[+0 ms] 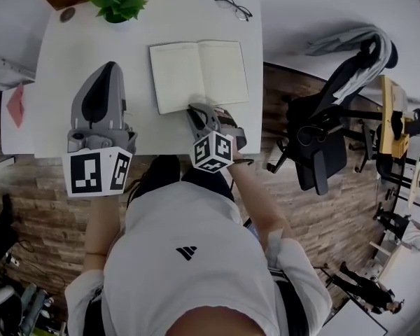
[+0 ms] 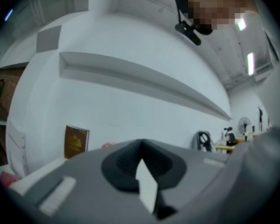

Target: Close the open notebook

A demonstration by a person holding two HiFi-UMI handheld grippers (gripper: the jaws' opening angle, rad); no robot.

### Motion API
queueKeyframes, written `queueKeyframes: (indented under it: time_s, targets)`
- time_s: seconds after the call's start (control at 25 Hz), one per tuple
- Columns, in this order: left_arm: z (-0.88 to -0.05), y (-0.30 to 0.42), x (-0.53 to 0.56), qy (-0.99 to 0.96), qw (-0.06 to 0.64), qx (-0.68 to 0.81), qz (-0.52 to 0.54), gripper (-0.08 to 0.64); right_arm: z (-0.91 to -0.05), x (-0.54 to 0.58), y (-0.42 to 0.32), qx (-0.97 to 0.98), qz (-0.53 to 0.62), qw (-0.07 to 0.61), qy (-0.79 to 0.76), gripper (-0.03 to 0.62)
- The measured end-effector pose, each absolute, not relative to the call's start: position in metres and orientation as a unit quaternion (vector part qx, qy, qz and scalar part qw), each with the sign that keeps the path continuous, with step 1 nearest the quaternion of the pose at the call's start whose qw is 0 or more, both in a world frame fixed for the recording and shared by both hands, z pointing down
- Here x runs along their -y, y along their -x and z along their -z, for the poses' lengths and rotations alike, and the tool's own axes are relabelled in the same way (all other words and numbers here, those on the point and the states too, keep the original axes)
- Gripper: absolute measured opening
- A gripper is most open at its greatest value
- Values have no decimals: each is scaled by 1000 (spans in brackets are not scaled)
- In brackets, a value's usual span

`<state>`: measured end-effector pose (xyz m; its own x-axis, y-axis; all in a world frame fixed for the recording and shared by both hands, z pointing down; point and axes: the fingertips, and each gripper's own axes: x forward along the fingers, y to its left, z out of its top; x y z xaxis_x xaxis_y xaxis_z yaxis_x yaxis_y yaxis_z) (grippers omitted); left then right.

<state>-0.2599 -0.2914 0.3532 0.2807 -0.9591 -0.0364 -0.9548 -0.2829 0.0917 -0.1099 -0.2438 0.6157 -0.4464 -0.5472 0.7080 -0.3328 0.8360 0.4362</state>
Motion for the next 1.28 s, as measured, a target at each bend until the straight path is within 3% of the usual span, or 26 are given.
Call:
queueKeyframes:
  time_s: [0.56, 1.28]
  targets:
    - [-345, 230, 281, -801, 20, 597, 45, 8, -575, 255, 58, 860, -115, 258, -426, 12]
    - [-344, 209, 274, -783, 22, 620, 37, 8, -611, 274, -11, 799, -307, 199, -478, 55]
